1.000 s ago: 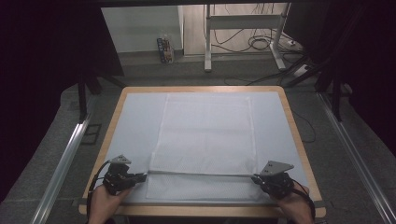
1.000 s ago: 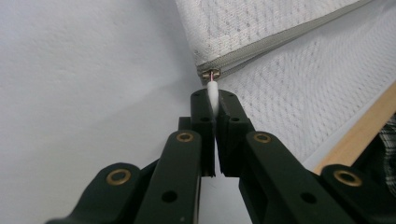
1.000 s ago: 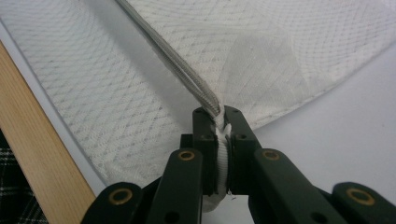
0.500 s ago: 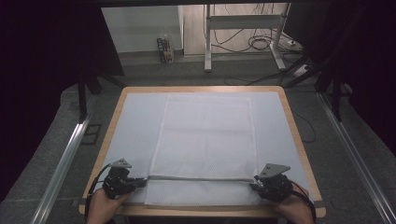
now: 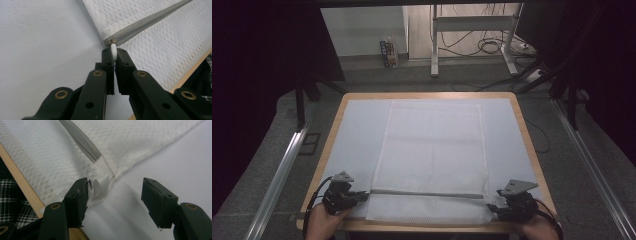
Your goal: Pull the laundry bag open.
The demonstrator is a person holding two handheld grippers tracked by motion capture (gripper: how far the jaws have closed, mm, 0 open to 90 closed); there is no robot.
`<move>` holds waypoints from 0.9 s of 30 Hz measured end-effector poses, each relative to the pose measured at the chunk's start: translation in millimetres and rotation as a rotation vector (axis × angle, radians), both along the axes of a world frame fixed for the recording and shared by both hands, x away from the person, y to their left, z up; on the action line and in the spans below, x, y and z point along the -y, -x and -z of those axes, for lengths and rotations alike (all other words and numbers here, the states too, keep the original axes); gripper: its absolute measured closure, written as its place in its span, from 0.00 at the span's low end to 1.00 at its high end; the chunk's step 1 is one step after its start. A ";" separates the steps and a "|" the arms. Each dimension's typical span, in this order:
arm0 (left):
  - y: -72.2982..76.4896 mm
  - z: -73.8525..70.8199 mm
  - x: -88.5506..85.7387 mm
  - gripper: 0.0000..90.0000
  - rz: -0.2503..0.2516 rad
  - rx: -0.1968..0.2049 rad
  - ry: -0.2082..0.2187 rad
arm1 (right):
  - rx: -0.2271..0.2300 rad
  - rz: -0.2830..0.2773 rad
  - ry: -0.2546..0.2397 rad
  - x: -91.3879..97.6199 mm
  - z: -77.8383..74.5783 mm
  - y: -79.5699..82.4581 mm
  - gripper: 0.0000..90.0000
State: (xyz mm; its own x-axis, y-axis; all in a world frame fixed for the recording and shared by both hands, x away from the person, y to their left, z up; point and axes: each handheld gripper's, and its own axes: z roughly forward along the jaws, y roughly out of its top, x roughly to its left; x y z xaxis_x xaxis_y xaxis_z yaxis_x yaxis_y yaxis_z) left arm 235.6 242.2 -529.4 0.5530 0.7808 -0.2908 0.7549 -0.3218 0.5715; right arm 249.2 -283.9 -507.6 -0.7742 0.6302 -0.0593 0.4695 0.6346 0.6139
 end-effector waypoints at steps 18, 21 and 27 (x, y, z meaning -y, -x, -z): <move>11.8 -9.6 16.2 0.27 -0.001 0.242 -0.119 | 0.053 0.043 -0.102 -1.4 -8.7 -1.8 0.14; 19.8 -12.5 13.2 0.15 -0.024 0.292 -0.127 | 0.062 0.048 -0.113 0.7 -10.0 0.6 0.10; 33.9 -11.2 3.4 0.03 -0.085 0.308 -0.127 | 0.074 0.073 -0.127 10.2 -10.7 7.9 0.06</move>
State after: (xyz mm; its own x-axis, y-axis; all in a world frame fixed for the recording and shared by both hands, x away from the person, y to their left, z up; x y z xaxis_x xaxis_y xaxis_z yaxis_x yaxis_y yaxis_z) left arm 201.7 238.8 -518.2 0.5309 0.8472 -0.0179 0.5800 -0.3479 0.7366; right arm 241.3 -294.1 -496.9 -0.7223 0.6909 -0.0311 0.4620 0.5154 0.7218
